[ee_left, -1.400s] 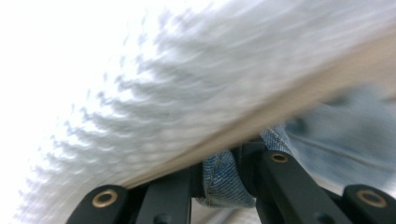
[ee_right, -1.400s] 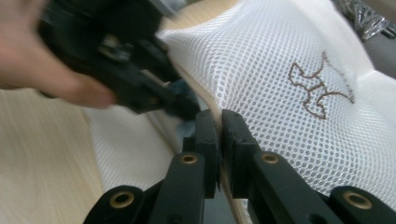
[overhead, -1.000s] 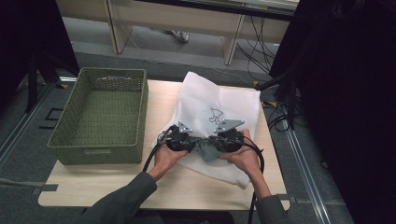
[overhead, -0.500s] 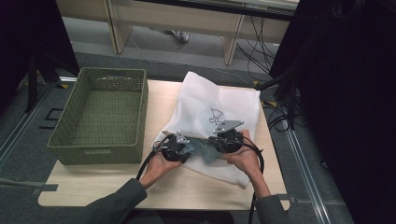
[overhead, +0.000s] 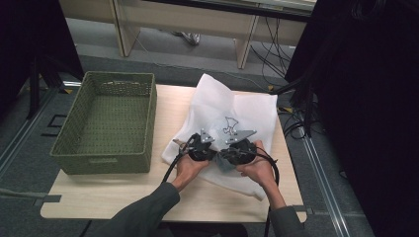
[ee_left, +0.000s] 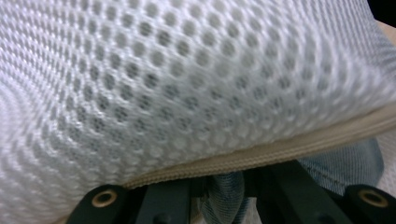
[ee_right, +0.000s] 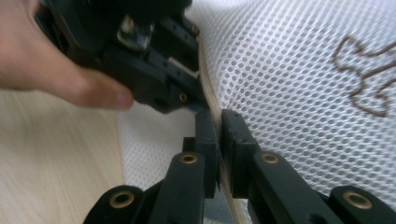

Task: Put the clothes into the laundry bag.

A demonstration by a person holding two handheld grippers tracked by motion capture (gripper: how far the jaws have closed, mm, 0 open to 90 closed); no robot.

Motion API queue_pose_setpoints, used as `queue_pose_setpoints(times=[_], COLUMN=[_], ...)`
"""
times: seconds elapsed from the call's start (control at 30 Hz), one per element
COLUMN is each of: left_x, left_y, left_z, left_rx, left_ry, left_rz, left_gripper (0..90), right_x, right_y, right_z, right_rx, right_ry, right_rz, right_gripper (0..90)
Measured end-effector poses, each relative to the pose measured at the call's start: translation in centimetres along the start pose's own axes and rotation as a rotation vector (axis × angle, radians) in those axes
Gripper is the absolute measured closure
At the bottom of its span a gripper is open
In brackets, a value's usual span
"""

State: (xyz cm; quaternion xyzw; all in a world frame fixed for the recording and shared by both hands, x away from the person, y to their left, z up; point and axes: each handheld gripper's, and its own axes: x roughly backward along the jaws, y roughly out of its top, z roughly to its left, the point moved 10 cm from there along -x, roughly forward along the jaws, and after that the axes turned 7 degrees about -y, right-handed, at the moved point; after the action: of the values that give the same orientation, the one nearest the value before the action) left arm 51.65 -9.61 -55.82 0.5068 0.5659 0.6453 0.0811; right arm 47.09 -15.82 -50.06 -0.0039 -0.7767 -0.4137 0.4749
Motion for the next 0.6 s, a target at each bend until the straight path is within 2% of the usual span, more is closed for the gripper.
queue_pose_setpoints(times=[0.03, 0.07, 0.1, 0.13, 0.17, 0.23, 0.27, 0.33, 0.4, 0.47, 0.57, 0.6], left_x=[0.1, 0.3, 0.5, 0.7, 0.9, 1.6, 2.0, 2.8, 3.8, 4.8, 6.2, 6.2], left_y=[-0.1, -0.3, -0.4, -0.5, -0.6, -0.8, -1.0, -1.4, -2.0, -2.3, -2.8, -2.8], left_z=[-0.1, 0.0, -0.1, -0.1, -0.3, -0.6, -0.7, -0.9, -0.9, -0.6, -0.3, -0.3], left_rx=[0.006, -0.005, -0.003, 0.001, 0.013, 0.018, 0.012, 0.016, -0.015, -0.039, -0.061, -0.061], left_ry=[-0.013, -0.016, -0.036, -0.034, -0.053, -0.076, -0.083, -0.095, -0.098, -0.079, -0.066, -0.066], left_rz=[-0.001, 0.010, 0.028, 0.031, 0.033, 0.047, 0.059, 0.076, 0.114, 0.123, 0.137, 0.137], left_gripper=[76.7, 75.5, 73.3, 69.8, 64.6, 53.4, 46.4, 37.1, 30.4, 27.3, 28.8, 31.2], right_x=[-0.4, -0.5, -0.7, -0.8, -0.8, -0.6, -0.6, -0.4, -0.6, -0.5, -0.4, -0.4], right_y=[-0.1, -0.3, -0.4, -0.3, -0.3, -0.2, -0.2, -0.2, 0.0, 0.0, 0.0, 0.0], right_z=[0.1, 0.1, 0.2, 0.2, 0.2, 0.3, 0.2, 0.1, 0.1, 0.0, -0.1, -0.1], right_rx=[0.015, -0.008, 0.005, -0.001, 0.001, -0.001, -0.007, -0.008, 0.006, 0.007, 0.004, 0.004], right_ry=[0.009, 0.002, 0.010, 0.004, -0.004, 0.015, 0.002, 0.013, 0.018, 0.015, 0.010, 0.010], right_rz=[-0.001, 0.015, 0.023, 0.020, 0.019, 0.025, 0.013, 0.019, -0.008, -0.010, -0.009, -0.009], right_gripper=[86.3, 86.3, 86.3, 86.3, 86.3, 86.2, 86.2, 86.1, 86.0, 85.9, 85.9, 85.9])
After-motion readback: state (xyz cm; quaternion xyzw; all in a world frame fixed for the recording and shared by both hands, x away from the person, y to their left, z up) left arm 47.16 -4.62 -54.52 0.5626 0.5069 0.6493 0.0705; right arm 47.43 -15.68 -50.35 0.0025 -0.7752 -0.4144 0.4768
